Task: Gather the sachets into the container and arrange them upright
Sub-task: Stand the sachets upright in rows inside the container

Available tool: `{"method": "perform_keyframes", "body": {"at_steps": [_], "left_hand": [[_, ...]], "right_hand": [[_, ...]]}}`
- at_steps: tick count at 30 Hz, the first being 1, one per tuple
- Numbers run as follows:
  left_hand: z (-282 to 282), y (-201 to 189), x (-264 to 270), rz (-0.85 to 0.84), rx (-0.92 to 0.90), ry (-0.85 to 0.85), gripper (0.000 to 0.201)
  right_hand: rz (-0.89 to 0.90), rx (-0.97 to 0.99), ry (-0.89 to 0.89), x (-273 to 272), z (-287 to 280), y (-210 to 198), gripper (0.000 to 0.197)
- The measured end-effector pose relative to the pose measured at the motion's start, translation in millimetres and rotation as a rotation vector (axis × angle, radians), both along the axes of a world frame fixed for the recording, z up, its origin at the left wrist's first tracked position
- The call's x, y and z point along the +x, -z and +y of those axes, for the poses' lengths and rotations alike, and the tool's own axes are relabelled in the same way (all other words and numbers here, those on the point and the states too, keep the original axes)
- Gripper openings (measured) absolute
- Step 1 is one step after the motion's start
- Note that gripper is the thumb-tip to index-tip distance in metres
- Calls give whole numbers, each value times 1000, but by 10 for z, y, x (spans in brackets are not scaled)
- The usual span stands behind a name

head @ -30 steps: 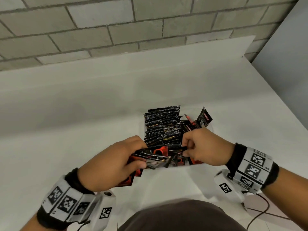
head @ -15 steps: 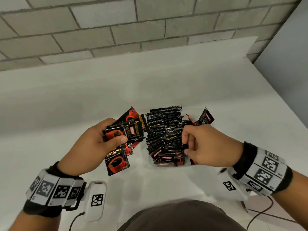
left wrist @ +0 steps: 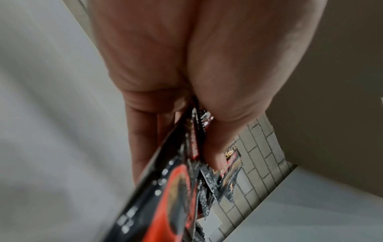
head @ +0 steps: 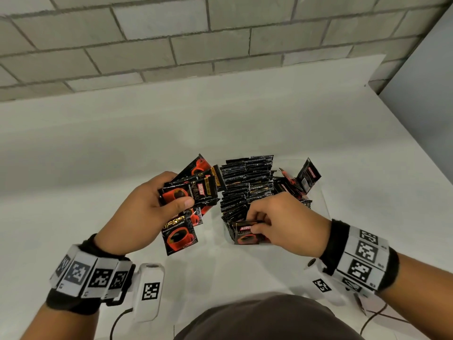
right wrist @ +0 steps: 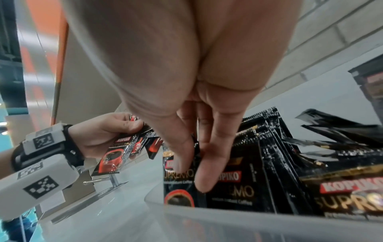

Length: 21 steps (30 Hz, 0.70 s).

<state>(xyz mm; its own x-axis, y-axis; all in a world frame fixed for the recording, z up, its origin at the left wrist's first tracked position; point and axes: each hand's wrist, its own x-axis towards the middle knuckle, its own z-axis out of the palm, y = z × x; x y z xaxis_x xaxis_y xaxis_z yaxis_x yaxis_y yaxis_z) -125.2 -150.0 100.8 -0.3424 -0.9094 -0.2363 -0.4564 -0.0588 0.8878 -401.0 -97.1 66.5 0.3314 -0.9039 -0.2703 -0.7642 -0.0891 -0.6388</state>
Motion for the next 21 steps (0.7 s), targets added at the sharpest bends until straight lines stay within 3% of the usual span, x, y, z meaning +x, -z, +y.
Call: {"method": "perform_keyframes", "body": {"at_steps": [5,9,16,21], "left_hand": [[3,11,-8,-31,-7,13,21],[12,12,-37,-53,-15,18,19],[2,-3,-41,-78,-20,39,20],[-6,-17,-38,-88,-24,44,22]], "right_hand": [[-81,-8,21,-6,46,72,8],[-111,-125,1,-49,56,44,13],[-233,-91,139,-262,76,-111,16],[-142,-17,172,-509,173,-178,24]]}}
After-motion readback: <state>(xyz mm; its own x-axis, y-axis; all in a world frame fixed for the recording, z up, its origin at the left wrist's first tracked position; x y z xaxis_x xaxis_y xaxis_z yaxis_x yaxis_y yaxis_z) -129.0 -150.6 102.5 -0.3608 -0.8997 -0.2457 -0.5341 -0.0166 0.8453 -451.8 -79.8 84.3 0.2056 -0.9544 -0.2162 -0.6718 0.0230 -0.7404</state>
